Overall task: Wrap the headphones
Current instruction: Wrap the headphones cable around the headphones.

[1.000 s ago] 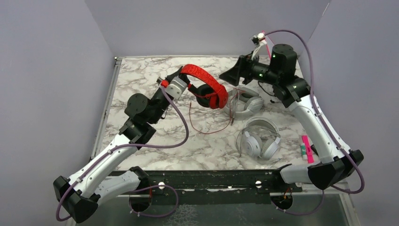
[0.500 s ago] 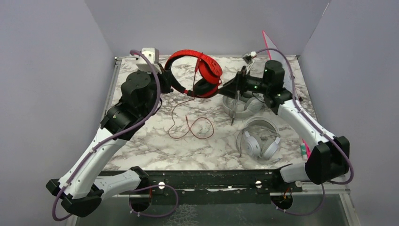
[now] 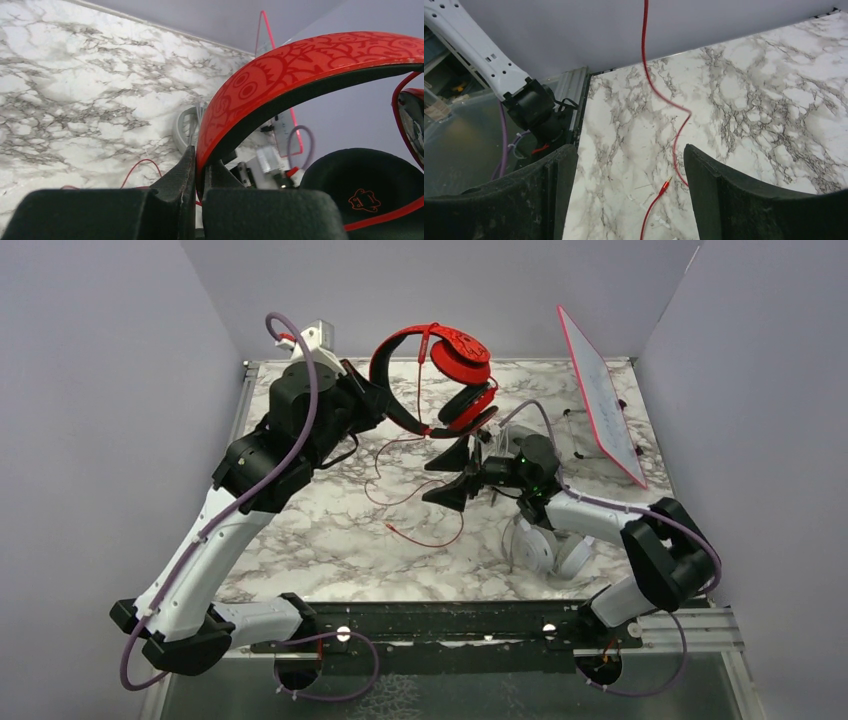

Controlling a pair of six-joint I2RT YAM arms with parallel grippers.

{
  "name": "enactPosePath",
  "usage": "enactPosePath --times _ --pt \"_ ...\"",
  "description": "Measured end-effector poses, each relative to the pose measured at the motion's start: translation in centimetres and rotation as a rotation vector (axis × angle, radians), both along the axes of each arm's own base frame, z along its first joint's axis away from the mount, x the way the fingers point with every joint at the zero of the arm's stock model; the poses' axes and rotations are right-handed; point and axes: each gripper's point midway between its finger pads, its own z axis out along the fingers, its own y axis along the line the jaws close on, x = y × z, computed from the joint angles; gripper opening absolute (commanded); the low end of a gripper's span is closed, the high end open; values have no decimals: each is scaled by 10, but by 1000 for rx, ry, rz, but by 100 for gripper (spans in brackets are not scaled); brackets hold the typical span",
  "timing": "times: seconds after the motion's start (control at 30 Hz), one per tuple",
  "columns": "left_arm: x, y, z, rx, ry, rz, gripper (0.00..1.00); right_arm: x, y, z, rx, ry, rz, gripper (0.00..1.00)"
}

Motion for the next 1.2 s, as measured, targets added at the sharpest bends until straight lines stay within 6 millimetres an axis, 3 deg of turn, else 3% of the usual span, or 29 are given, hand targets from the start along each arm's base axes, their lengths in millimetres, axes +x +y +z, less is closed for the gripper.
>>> enactPosePath --times 0.13,0.27,0.53,0.8,0.93,1.13,1.2 --pt "-6 1 24 -61 -28 -8 0 -10 15 -16 33 -59 28 82" --pt "-11 3 41 -108 -48 -8 0 -7 32 -25 72 -100 18 82" --pt "-14 4 45 -118 -45 -10 0 25 58 -30 131 -169 -72 81" --pt "-17 5 54 -136 -57 -16 0 17 90 -29 193 -207 -32 77" --pt "-19 4 57 -143 -61 -23 0 16 102 -35 213 -185 -29 57" --pt "-22 5 61 -151 -69 -29 0 33 102 -41 220 -128 -105 4" --pt "-24 6 63 -154 -74 -36 0 41 95 -42 217 -111 -137 1"
